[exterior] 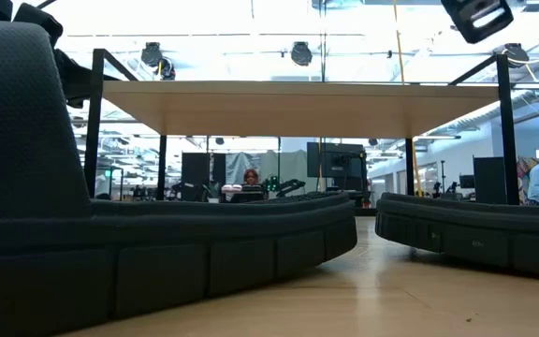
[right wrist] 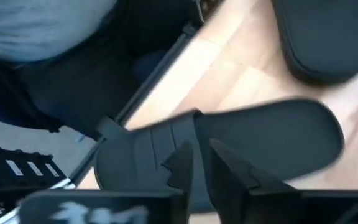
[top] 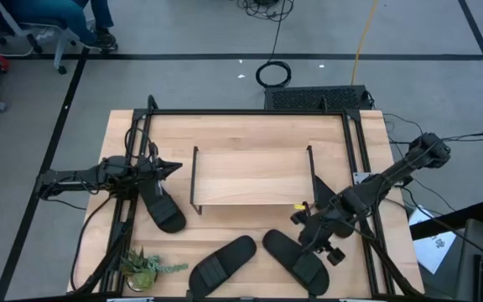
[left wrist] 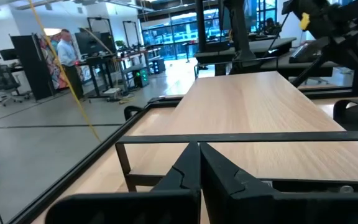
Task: Pick and place slides into the shelf
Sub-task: Put the bottom right black slipper under the shelf
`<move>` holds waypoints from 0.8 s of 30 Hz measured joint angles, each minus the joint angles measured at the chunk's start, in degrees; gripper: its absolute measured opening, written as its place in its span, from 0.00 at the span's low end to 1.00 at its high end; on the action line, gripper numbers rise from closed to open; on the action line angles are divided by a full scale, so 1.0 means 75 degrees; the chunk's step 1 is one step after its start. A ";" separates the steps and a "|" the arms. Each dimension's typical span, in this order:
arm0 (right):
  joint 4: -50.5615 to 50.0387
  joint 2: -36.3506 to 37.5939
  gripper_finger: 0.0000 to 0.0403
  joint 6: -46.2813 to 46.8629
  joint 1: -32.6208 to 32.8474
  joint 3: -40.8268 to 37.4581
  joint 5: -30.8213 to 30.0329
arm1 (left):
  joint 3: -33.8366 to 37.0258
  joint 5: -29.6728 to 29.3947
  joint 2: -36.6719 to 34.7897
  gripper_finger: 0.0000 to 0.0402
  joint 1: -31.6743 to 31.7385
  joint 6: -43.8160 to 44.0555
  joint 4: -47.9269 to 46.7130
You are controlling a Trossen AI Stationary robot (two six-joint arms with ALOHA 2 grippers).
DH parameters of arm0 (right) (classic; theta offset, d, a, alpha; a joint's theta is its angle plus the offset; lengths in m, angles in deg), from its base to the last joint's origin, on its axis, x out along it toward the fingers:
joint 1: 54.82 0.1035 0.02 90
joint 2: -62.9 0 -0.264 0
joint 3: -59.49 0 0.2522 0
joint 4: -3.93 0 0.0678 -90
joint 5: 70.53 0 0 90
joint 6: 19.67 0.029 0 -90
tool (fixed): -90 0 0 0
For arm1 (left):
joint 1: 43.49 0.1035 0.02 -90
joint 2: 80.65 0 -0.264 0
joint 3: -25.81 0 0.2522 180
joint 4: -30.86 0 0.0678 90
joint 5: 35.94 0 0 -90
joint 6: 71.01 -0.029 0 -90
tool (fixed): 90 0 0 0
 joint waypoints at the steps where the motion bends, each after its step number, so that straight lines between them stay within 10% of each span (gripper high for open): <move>1: 0.0086 -0.0045 0.15 -0.0107 -0.0028 0.0005 0.0051 | 0.0000 0.0000 0.0001 0.00 -0.0001 0.0001 -0.0002; 11: 0.0185 -0.0679 0.45 -0.0976 0.0042 0.0005 -0.0513 | 0.0000 -0.0009 0.0003 0.00 -0.0001 0.0021 -0.0393; 24: -0.0324 -0.1219 0.42 -0.1441 0.0330 0.0171 -0.0517 | 0.0000 -0.0015 0.0000 0.00 -0.0001 0.0019 -0.0417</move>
